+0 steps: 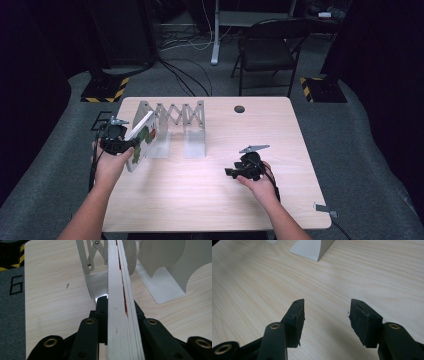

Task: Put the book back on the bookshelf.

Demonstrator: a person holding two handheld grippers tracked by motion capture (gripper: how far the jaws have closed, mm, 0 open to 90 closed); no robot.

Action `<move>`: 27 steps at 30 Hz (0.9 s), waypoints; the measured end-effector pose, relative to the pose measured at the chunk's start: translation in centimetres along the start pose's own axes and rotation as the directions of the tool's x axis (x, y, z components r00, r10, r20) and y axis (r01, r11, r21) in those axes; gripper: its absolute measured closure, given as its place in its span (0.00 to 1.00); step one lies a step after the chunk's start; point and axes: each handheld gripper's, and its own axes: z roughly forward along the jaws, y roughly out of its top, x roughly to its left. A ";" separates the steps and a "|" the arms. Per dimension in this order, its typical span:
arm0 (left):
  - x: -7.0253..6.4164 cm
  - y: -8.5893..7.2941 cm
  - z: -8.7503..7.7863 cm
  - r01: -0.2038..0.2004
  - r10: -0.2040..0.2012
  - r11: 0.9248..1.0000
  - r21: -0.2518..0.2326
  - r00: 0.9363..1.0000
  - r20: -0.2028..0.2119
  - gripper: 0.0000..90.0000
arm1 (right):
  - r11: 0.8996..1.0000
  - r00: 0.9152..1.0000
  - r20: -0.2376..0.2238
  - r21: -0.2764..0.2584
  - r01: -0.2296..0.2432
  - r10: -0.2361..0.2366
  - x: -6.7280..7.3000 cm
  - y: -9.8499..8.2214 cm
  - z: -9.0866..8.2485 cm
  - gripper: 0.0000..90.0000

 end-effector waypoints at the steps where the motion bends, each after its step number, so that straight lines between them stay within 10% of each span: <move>1: -0.1 0.0 0.1 0.007 -0.007 1.000 -0.003 1.000 -0.007 0.84 | 1.000 1.000 0.000 0.000 0.000 0.000 0.0 0.0 0.0 0.51; 27: -1.3 0.6 3.2 0.059 -0.060 0.998 -0.023 0.996 -0.061 0.84 | 1.000 1.000 -0.003 -0.004 -0.006 0.006 -0.1 0.0 -0.1 0.51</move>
